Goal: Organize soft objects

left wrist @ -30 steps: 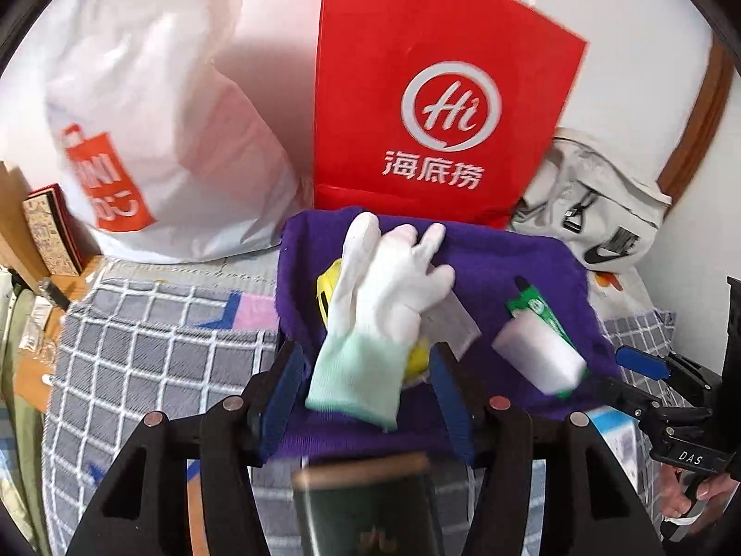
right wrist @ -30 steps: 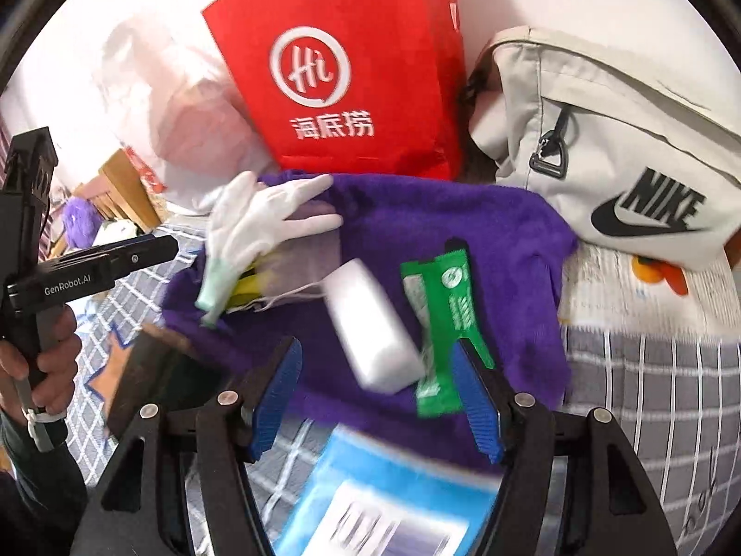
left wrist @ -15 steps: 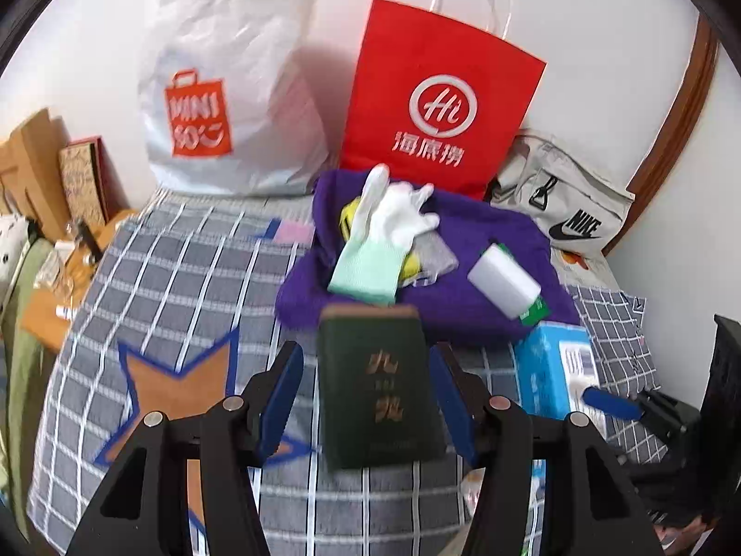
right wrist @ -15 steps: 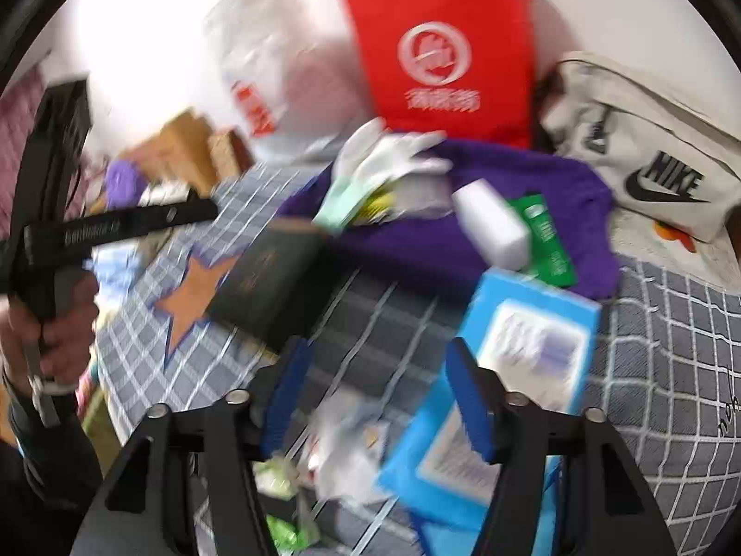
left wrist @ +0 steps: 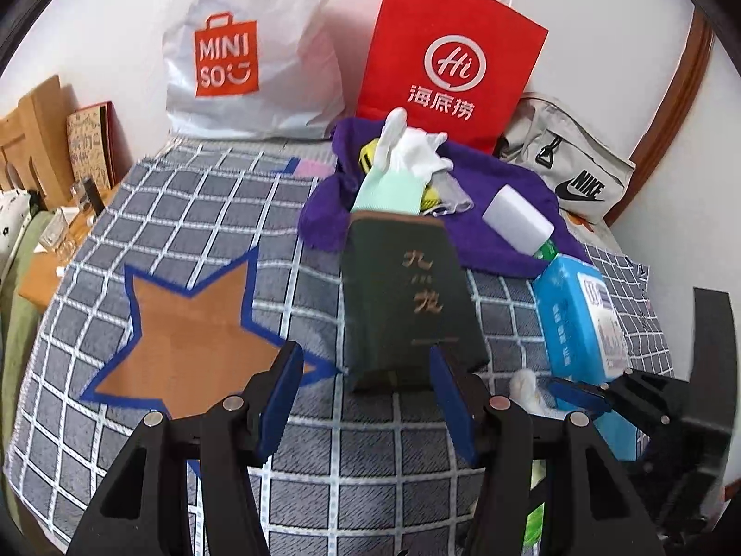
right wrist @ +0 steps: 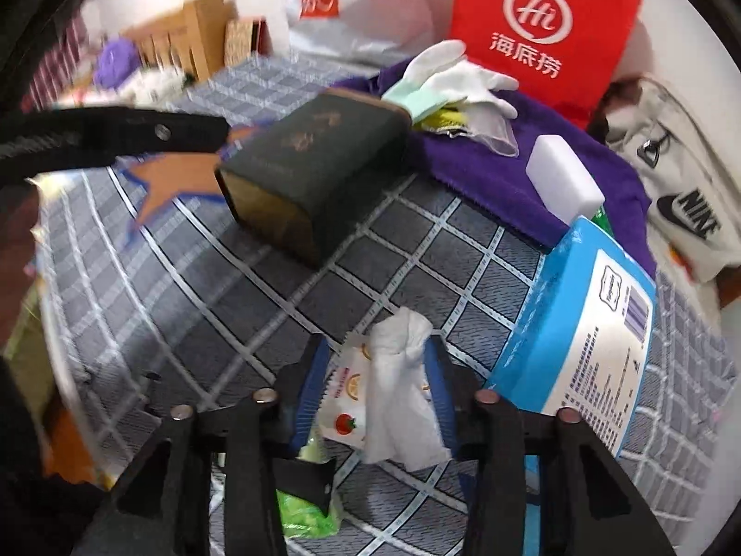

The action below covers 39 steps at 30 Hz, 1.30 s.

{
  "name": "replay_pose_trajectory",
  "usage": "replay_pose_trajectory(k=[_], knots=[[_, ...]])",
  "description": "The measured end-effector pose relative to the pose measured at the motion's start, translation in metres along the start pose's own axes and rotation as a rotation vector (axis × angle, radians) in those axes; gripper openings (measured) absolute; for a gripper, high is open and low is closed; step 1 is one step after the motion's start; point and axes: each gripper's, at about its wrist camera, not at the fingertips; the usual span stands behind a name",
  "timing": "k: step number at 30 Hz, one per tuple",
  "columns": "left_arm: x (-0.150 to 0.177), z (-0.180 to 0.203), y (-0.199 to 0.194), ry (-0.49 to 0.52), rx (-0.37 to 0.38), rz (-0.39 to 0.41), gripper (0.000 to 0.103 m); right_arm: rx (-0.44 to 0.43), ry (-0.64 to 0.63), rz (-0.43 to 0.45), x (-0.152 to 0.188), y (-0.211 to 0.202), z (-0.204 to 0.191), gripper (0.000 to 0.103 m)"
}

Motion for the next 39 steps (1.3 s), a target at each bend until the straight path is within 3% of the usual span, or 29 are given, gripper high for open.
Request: replay_pose_trajectory(k=[6, 7, 8, 11, 16, 22, 32, 39], knots=[[0.006, -0.017, 0.005, -0.028, 0.019, -0.014, 0.055, 0.114, -0.007, -0.066, -0.005, 0.022, -0.01, 0.034], [0.006, -0.018, 0.005, -0.031, 0.022, -0.013, 0.055, 0.119, -0.002, -0.064, -0.005, 0.024, -0.009, 0.027], [0.006, -0.02, 0.005, -0.032, 0.025, -0.013, 0.055, 0.113, 0.005, -0.06, -0.005, 0.024, -0.007, 0.018], [0.007, -0.023, 0.005, -0.036, 0.029, -0.014, 0.055, 0.065, 0.036, -0.037, -0.006, 0.018, 0.001, 0.014], [0.012, -0.019, 0.004, -0.032, 0.031, -0.018, 0.055, -0.089, 0.131, 0.045, 0.002, -0.004, 0.017, 0.014], [0.026, 0.0, 0.002, 0.017, 0.035, -0.033, 0.055, -0.147, 0.181, 0.1, 0.023, -0.026, 0.023, 0.014], [0.065, 0.043, -0.006, 0.132, 0.107, -0.059, 0.055, -0.152, 0.211, 0.125, 0.084, -0.043, 0.029, 0.014], [0.09, 0.08, -0.003, 0.27, 0.156, -0.079, 0.054, -0.09, 0.262, 0.092, 0.126, -0.028, 0.043, 0.014]])
Point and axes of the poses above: each gripper's, at about its wrist camera, not at the fingertips, and y roughly the way its jaws point, z to its right, x to its underside, and after that the axes turned 10 degrees about -z, right-handed
